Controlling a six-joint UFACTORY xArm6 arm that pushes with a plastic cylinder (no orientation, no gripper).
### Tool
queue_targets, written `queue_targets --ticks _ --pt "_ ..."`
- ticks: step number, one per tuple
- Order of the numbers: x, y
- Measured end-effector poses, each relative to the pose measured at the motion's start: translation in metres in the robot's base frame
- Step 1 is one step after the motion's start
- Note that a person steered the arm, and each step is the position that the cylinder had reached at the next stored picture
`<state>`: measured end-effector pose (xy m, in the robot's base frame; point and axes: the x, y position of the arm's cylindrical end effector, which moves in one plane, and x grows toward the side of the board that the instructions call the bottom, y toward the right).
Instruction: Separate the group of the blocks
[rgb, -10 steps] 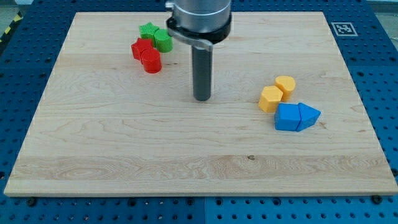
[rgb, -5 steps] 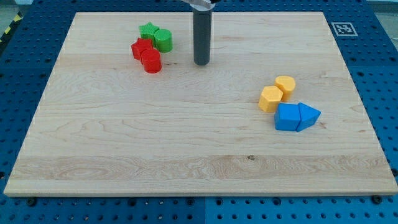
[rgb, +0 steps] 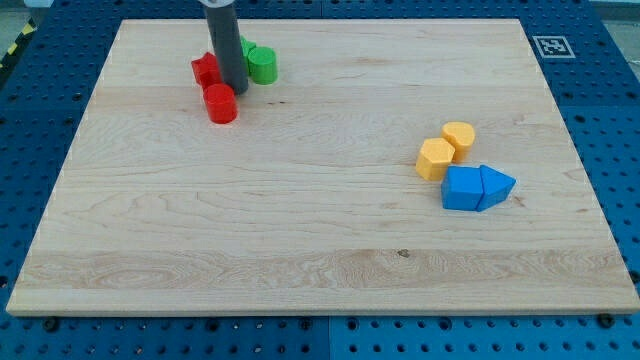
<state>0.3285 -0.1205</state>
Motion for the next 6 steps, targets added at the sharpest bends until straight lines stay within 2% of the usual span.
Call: queue_targets --ticks 6 --pt "-0.081 -0.004"
